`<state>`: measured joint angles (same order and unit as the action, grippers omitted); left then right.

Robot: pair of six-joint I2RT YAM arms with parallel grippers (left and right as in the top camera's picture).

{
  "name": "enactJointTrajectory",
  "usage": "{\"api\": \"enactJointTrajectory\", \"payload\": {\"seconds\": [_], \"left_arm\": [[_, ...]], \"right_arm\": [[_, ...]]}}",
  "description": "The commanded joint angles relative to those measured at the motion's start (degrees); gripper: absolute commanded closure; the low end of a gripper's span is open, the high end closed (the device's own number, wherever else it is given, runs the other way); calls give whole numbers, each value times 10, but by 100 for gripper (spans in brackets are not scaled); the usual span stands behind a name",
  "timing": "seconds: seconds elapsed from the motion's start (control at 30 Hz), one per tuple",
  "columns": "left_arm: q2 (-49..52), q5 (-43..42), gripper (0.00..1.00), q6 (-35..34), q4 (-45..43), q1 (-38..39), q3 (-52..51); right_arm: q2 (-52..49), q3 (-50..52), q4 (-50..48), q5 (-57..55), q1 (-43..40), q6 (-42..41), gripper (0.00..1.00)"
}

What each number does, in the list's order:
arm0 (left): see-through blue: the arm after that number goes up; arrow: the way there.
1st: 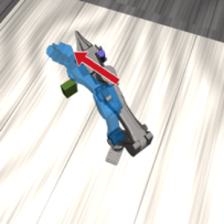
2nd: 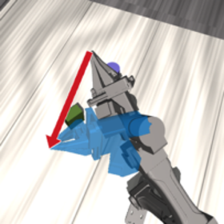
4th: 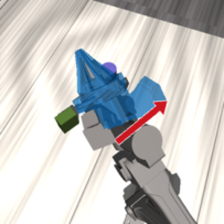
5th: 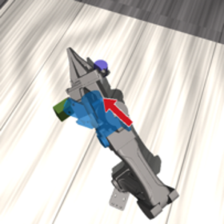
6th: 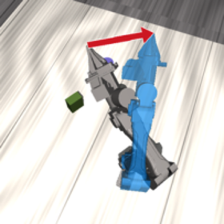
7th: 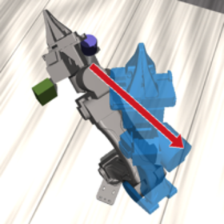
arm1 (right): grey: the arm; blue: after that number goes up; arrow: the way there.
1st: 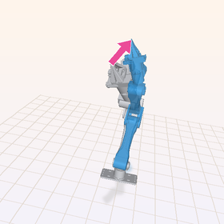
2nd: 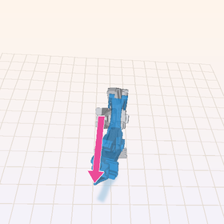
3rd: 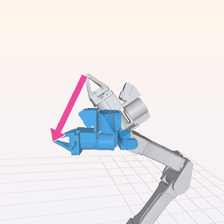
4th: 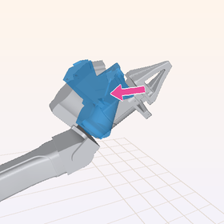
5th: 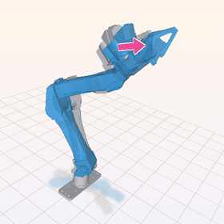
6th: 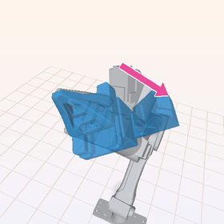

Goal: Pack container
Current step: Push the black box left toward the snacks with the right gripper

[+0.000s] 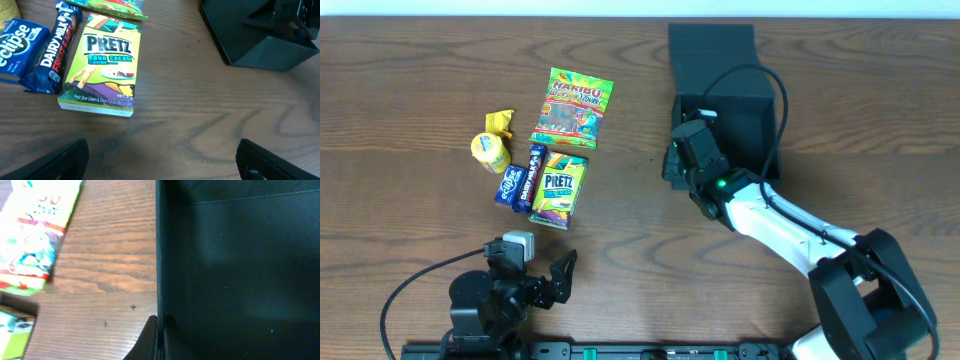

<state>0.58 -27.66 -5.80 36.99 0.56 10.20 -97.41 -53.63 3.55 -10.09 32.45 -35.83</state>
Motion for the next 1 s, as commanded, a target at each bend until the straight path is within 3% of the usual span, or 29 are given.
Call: {"api": "enactJointTrajectory", "payload": {"seconds": [0.0, 0.47, 0.93, 0.97], "left_arm": [[-3, 0, 5, 0, 0, 2, -5], [-3, 0, 5, 0, 0, 2, -5], [-3, 0, 5, 0, 0, 2, -5], [-3, 0, 5, 0, 0, 2, -5]], "right_arm": [[-1, -9, -13, 11, 17, -32, 99], [-8, -28, -42, 0, 67, -50, 99], [-88, -131, -2, -2, 92, -59, 98], [-88, -131, -3, -2, 92, -59, 86]]}}
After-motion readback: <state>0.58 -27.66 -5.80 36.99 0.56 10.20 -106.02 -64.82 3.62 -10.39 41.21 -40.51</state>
